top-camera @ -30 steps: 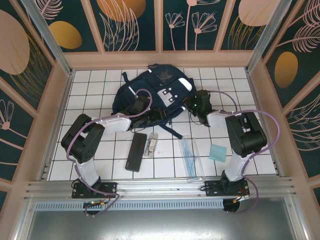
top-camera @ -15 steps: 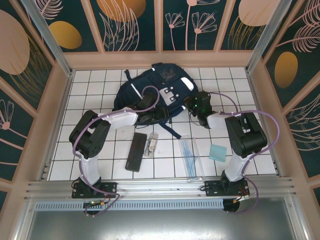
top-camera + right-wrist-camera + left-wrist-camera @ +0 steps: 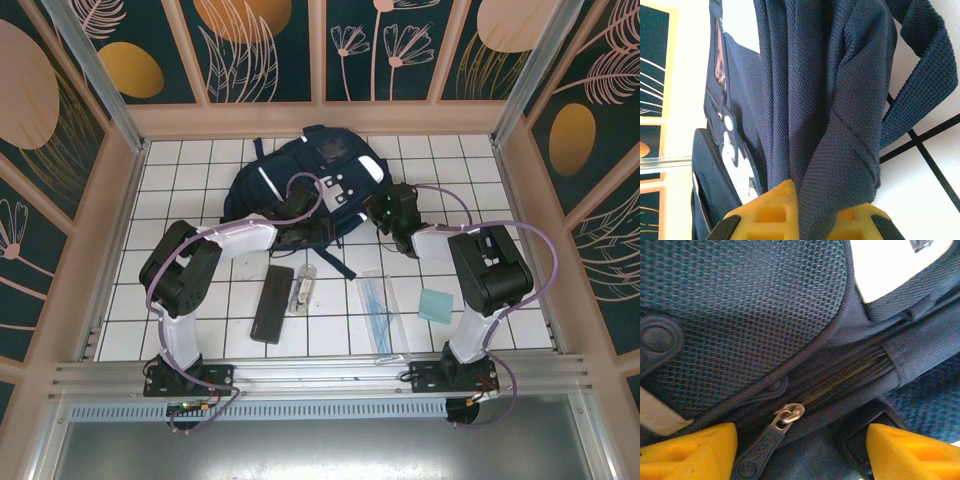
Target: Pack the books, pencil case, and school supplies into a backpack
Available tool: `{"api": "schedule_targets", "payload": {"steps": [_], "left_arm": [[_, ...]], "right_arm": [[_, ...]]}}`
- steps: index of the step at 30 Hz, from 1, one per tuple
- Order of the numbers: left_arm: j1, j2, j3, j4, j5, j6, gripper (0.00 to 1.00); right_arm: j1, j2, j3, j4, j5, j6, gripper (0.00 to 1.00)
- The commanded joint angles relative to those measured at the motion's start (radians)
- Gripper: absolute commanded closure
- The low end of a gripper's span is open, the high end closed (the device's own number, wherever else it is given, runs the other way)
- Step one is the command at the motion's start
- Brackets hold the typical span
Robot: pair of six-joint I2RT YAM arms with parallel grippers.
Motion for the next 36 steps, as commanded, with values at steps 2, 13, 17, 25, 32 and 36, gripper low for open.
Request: {"api": "schedule_targets", "payload": {"steps": [2, 13, 17, 25, 32, 36], "left_arm": [[-0.004, -0.004, -0.009, 0.213, 0.264, -0.135, 0.33], [-0.003, -0.06, 0.021, 0.089, 0.152, -0.095, 0.33], [-0.003, -0.027, -0.006, 0.049, 0.101, -0.072, 0.33], [-0.002, -0.146, -0.005, -0.042, 0.018, -0.05, 0.3], [-0.003, -0.252, -0.115, -0.031, 0.008, -0.122, 0.27], [-0.002, -0.256, -0.176, 0.034, -0.021, -0.161, 0.26]], "right_arm": [[0.051, 0.002, 0.033, 0.074, -0.139, 0.005, 1.0], [0.052, 0.019, 0.036, 0.074, -0.145, 0.002, 1.0], [0.051, 0.016, 0.027, 0.068, -0.148, -0.001, 1.0], [0.05, -0.001, 0.018, 0.057, -0.115, -0.027, 1.0], [0.068, 0.042, -0.034, 0.155, -0.095, -0.003, 1.0], [0.069, 0.047, -0.04, 0.153, -0.101, -0.003, 0.95]]}}
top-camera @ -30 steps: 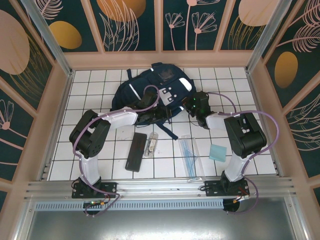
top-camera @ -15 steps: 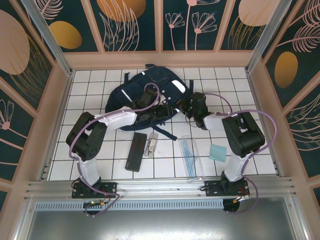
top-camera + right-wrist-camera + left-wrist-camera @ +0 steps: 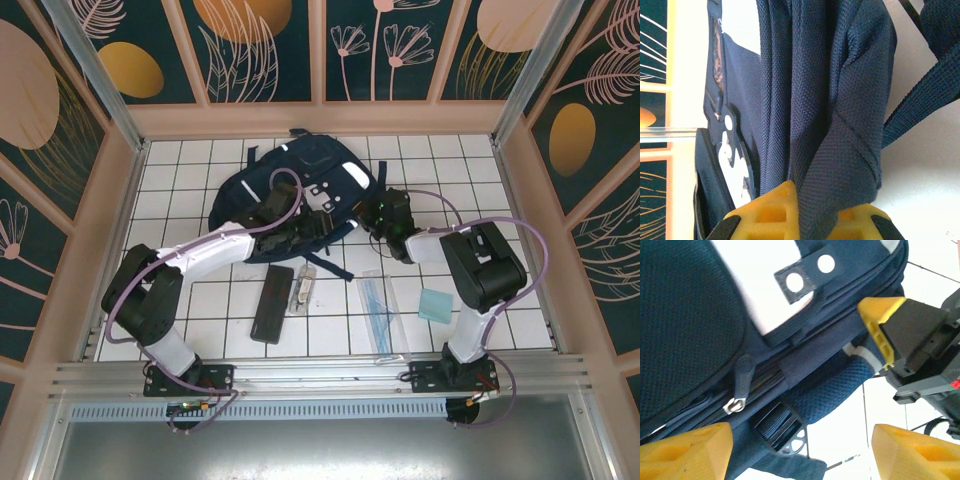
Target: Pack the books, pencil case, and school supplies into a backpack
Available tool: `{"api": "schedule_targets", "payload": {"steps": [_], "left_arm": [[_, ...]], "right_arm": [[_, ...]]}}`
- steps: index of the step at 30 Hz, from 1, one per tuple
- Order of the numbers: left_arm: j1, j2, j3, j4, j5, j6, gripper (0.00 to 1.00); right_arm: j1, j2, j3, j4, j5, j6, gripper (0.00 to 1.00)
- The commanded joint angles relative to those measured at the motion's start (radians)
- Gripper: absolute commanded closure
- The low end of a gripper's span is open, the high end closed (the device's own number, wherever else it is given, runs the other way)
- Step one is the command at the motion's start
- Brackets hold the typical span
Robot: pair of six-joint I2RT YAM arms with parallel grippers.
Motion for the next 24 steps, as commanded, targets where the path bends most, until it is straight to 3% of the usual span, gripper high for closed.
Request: {"api": "schedule_targets", "payload": {"steps": [1, 4, 8, 11, 14, 19, 24], "left_arm": [[0.003, 0.007, -0.053, 0.052, -0.043, -0.053, 0.26], [0.005, 0.041, -0.063, 0.111, -0.051, -0.077, 0.26], [0.023, 0.087, -0.071, 0.169, -0.037, -0.106, 0.24], [0.054, 0.098, -0.092, 0.228, 0.001, -0.142, 0.23], [0.091, 0.092, -0.174, 0.343, 0.078, -0.21, 0.22], [0.101, 0.074, -0.189, 0.388, 0.131, -0.243, 0.17], [0.117, -0.007, -0.211, 0.395, 0.144, -0.271, 0.07]], "right_arm": [[0.024, -0.003, -0.002, 0.05, -0.037, -0.01, 0.89], [0.024, -0.052, 0.021, -0.066, -0.001, -0.07, 0.69], [0.024, -0.164, 0.03, -0.235, 0.081, -0.183, 0.56], [0.025, -0.22, 0.071, -0.336, 0.062, -0.281, 0.55], [0.031, -0.202, 0.13, -0.384, -0.057, -0.336, 0.6], [0.09, -0.095, 0.224, -0.37, -0.21, -0.363, 0.75], [0.132, 0.015, 0.298, -0.362, -0.248, -0.349, 0.76]]}}
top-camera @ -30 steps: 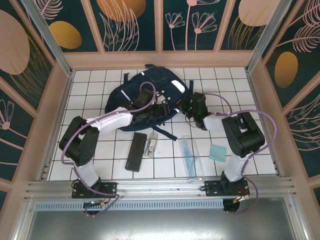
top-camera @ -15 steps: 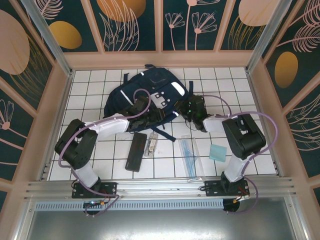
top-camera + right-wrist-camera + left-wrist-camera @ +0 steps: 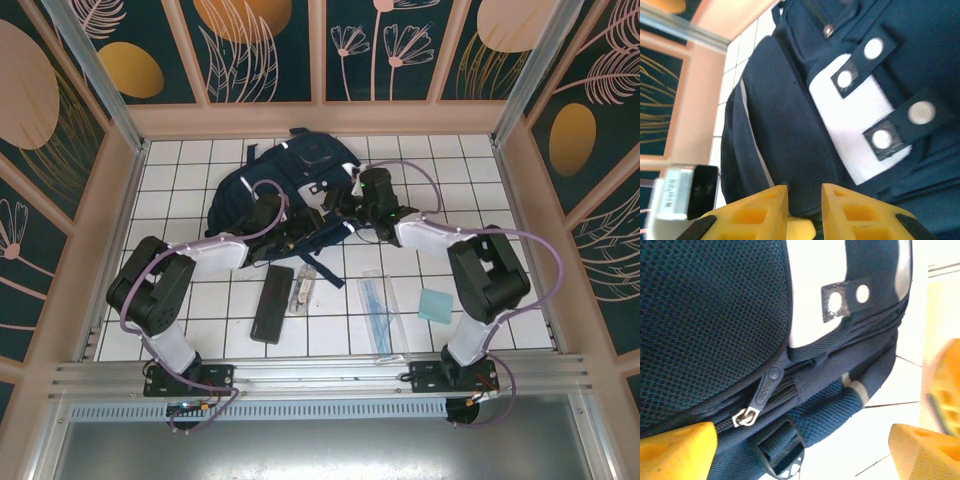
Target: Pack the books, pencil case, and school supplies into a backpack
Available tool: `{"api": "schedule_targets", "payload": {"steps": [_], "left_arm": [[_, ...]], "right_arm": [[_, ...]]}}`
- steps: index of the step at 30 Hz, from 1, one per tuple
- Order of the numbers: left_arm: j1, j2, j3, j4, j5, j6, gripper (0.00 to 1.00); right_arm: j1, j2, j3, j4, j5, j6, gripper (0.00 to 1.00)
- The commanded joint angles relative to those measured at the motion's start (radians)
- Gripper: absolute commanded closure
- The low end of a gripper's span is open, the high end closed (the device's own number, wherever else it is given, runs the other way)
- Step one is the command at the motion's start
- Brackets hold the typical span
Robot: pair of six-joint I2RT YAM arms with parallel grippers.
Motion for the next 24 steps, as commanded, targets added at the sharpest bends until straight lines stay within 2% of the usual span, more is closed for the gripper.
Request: {"api": "schedule_targets", "payload": {"steps": [1, 7, 12, 18, 24], "left_arm": [[0.021, -0.078, -0.021, -0.006, 0.007, -0.025, 0.04], [0.059, -0.203, -0.04, -0.143, -0.105, 0.052, 0.01], [0.139, -0.226, -0.101, -0.138, -0.142, 0.079, 0.01], [0.179, -0.139, -0.108, -0.103, -0.157, 0.143, 0.01], [0.183, -0.025, -0.131, 0.007, -0.056, 0.104, 0.02]], "right_arm": [[0.021, 0.077, 0.044, -0.027, -0.063, -0.01, 0.76], [0.026, 0.158, 0.062, 0.006, -0.074, 0.031, 0.76], [0.063, 0.208, 0.119, -0.062, -0.042, 0.005, 0.73], [0.092, 0.235, 0.14, -0.128, 0.058, -0.016, 0.7], [0.136, 0.281, 0.225, -0.285, 0.243, -0.096, 0.64]]}}
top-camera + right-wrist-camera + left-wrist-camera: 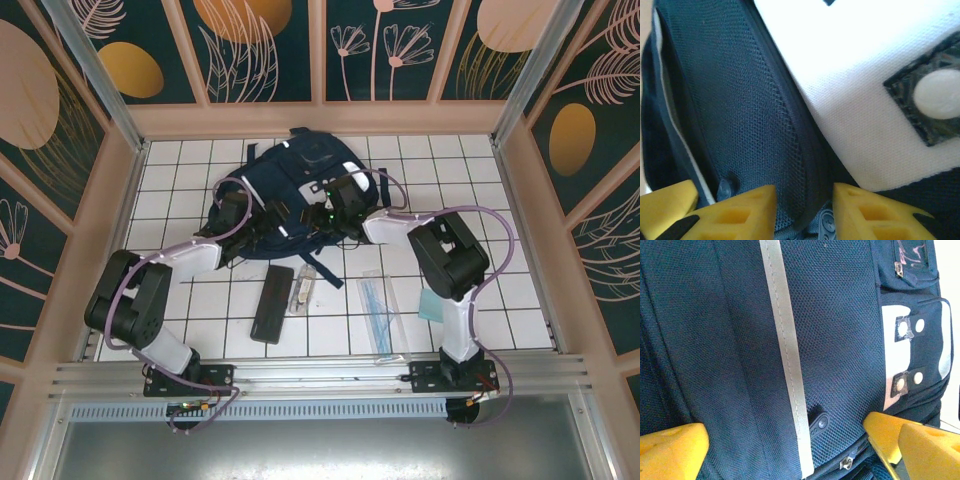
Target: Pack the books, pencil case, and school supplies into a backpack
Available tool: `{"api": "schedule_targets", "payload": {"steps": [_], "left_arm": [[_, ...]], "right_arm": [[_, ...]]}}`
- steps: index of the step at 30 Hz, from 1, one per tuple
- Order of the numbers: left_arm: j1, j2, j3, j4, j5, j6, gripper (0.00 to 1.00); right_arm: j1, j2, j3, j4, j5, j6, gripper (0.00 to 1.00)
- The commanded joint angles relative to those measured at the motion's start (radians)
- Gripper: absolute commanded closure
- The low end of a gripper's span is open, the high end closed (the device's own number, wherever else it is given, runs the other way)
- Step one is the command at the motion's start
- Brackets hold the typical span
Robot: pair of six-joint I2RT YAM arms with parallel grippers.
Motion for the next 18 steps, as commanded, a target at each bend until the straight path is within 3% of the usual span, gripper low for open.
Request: {"api": "schedule_targets", "payload": {"steps": [1, 14, 18], "left_arm": [[0.004, 0.085, -0.03, 0.042, 0.062, -0.008, 0.02], [0.004, 0.101, -0.024, 0.057, 0.081, -0.025, 0.02], [0.003, 0.098, -0.026, 0.058, 0.085, -0.033, 0.02]], "right_arm": [[0.032, 0.042, 0.047, -0.158, 0.162, -0.076, 0.63], [0.047, 0.028, 0.084, -0.312, 0.332, -0.13, 0.62], [0.064, 0.048, 0.163, -0.419, 0.452, -0.148, 0.59]]}}
